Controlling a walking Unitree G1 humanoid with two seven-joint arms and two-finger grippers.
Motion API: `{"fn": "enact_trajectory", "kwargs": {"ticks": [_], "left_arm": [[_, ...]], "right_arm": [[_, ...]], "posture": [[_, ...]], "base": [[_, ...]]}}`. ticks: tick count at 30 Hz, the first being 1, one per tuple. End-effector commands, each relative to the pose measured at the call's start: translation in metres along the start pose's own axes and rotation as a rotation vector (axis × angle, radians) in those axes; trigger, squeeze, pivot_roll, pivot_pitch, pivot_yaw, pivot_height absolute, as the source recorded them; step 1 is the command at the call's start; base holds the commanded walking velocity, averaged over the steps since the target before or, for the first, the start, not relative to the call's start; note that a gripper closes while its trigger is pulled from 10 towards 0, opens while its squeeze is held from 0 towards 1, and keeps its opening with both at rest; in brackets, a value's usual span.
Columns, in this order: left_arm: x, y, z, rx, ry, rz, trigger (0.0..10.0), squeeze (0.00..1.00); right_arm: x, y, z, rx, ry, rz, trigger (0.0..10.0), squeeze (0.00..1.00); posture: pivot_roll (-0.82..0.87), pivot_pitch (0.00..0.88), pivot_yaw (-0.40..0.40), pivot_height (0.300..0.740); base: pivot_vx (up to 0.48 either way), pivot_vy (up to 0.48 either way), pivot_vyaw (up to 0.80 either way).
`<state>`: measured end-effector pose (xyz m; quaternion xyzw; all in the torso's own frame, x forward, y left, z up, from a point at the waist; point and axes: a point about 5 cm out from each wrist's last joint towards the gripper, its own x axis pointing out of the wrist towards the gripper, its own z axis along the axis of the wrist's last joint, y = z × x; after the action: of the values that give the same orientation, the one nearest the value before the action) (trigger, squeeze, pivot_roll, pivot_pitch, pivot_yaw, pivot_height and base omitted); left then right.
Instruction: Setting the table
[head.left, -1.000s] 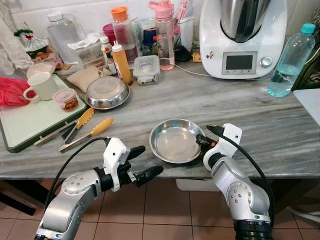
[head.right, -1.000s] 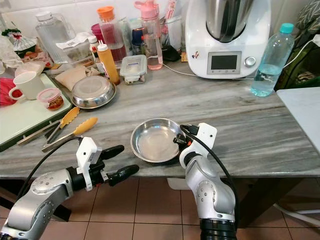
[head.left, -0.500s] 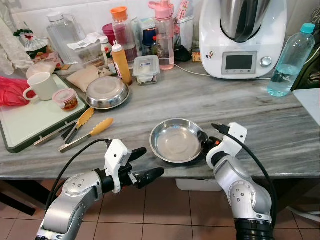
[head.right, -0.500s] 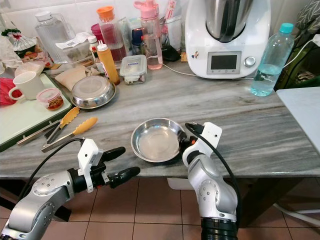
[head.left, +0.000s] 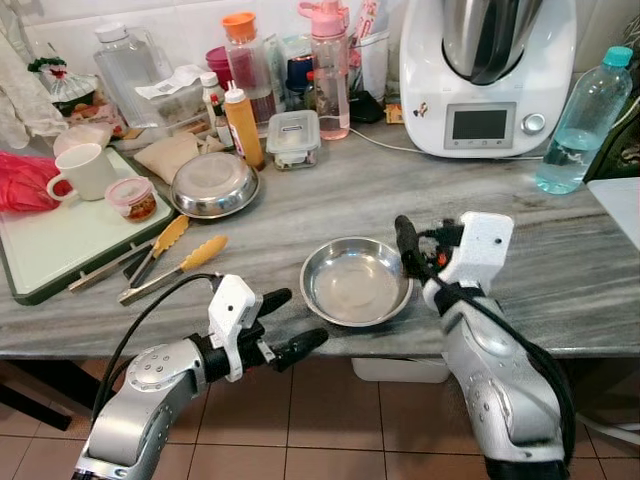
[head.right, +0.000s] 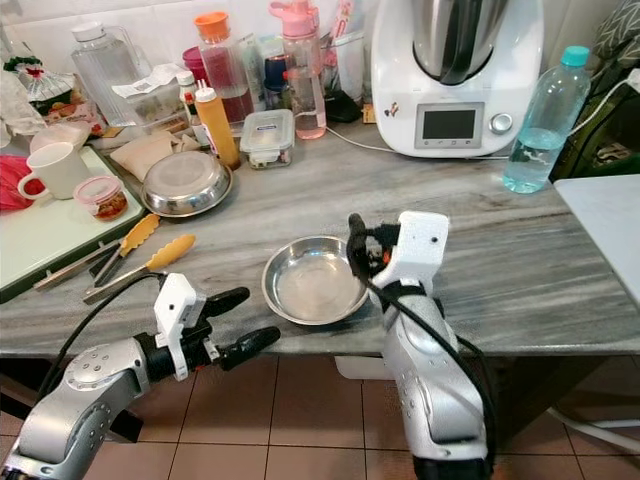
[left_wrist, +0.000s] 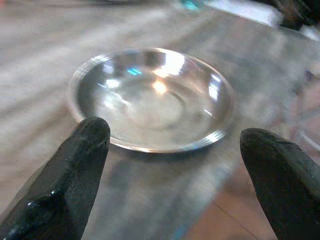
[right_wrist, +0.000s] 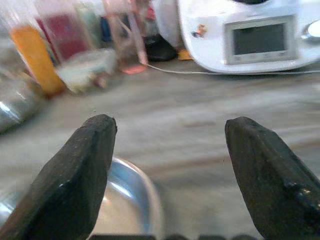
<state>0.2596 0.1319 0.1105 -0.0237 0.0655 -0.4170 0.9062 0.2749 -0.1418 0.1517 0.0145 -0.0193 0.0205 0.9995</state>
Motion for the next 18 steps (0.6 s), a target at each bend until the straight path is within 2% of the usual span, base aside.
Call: {"fn": "enact_trajectory", "kwargs": {"ticks": [1, 4, 5, 10, 18], "left_arm": [[-0.002, 0.01, 0.004, 0.022, -0.028, 0.075, 10.0, 0.0], [0.0, 0.015, 0.007, -0.012, -0.092, 0.176, 10.0, 0.0], [0.0, 0.014, 0.007, 0.0, -0.099, 0.194, 10.0, 0.0], [-0.002, 0.017, 0.005, 0.007, -0.124, 0.279, 10.0, 0.0], [-0.015, 0.024, 0.002, 0.042, -0.135, 0.459, 10.0, 0.0]], "right_arm": [[-0.004, 0.0, 0.009, -0.041, -0.063, 0.011, 10.0, 1.0], [-0.017, -0.014, 0.004, -0.142, -0.07, -0.024, 10.0, 1.0], [-0.025, -0.023, 0.001, -0.157, -0.056, -0.06, 10.0, 1.0], [-0.04, -0.037, -0.007, -0.216, -0.033, -0.105, 10.0, 1.0], [-0.055, -0.041, -0.007, -0.234, -0.044, -0.162, 10.0, 1.0]], "posture": [[-0.1, 0.02, 0.105, 0.74], [-0.1, 0.016, 0.099, 0.74], [-0.11, 0.014, 0.1, 0.74], [-0.12, 0.012, 0.102, 0.74], [-0.12, 0.018, 0.098, 0.74]], "base": [[0.0, 0.0, 0.0], [0.0, 0.0, 0.0], [0.0, 0.0, 0.0], [0.0, 0.0, 0.0], [0.0, 0.0, 0.0]]}}
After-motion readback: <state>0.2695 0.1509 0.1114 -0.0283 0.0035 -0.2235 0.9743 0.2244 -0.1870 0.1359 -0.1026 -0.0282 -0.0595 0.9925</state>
